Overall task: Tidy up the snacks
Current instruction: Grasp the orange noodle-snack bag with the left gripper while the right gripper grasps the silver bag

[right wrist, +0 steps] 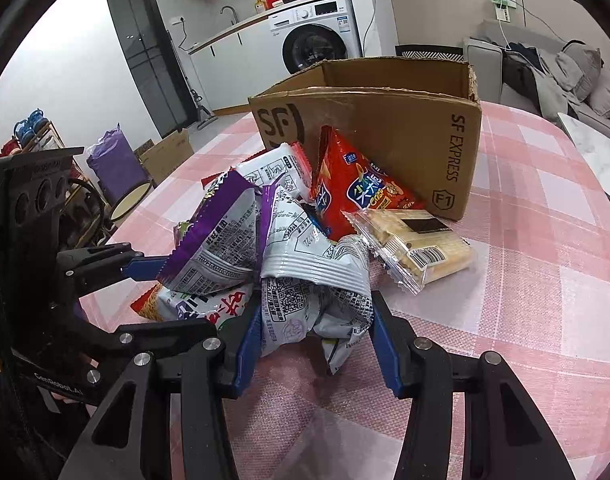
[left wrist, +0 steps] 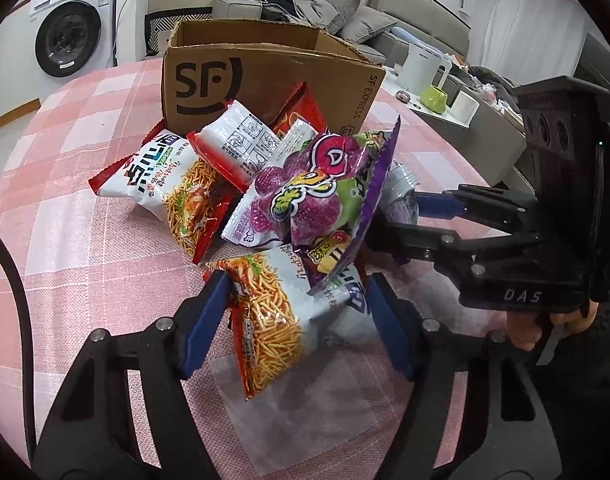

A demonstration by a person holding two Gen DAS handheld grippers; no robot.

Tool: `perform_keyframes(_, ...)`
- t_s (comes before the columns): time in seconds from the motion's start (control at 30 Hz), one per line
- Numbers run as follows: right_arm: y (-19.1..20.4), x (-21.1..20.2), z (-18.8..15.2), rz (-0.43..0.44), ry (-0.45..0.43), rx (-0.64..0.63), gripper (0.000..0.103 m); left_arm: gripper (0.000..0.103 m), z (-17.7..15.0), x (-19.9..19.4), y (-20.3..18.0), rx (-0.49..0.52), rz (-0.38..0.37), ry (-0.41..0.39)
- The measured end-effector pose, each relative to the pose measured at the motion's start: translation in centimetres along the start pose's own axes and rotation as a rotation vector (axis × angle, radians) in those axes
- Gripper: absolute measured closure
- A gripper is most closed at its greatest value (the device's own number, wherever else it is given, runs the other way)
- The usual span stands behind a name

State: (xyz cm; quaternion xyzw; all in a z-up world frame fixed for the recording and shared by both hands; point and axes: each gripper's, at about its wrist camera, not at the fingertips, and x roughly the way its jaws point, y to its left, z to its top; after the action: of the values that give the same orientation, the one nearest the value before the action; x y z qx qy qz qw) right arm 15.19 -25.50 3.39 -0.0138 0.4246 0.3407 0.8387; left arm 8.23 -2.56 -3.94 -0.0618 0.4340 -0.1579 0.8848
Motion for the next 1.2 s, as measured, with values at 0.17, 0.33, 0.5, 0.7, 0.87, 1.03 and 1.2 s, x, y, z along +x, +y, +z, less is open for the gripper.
perform_keyframes(0.17, 0.0, -0.1, 0.0, -0.001, 0.001, 0.000, 0.052, 0.030, 0.2, 0.4, 0.1, -0.010, -0.002, 0.030)
perform_keyframes(0.33, 0.0, 0.0, 0.1, 0.001, 0.002, 0.001, 0.052, 0.022, 0.0, 1.1, 0.9, -0.036, -0.013, 0.054)
perform_keyframes(0.5, -0.1, 0.0, 0.1, 0.000, 0.004, 0.001, 0.052, 0.018, -0.1, 2.0, 1.4, -0.066, -0.042, 0.075)
perform_keyframes(0.7, -0.1, 0.0, 0.1, 0.000, 0.002, 0.002, 0.052, 0.046, -0.1, 2.0, 0.9, -0.057, -0.082, 0.060)
perform_keyframes(0.87, 0.0, -0.2, 0.2, 0.000, -0.013, 0.001, 0.052, 0.051, 0.1, 1.3, 0.5, -0.034, -0.053, 0.014)
perform_keyframes(1.03, 0.0, -0.9, 0.3, 0.004, -0.050, 0.002, 0.052, 0.051, 0.4, -0.3, 0.2, -0.010, -0.031, -0.038)
perform_keyframes(1.2, 0.0, -1.8, 0.5, 0.005, -0.075, -0.001, 0.052, 0.051, 0.4, -2.6, 0.7, -0.004, -0.016, -0.081)
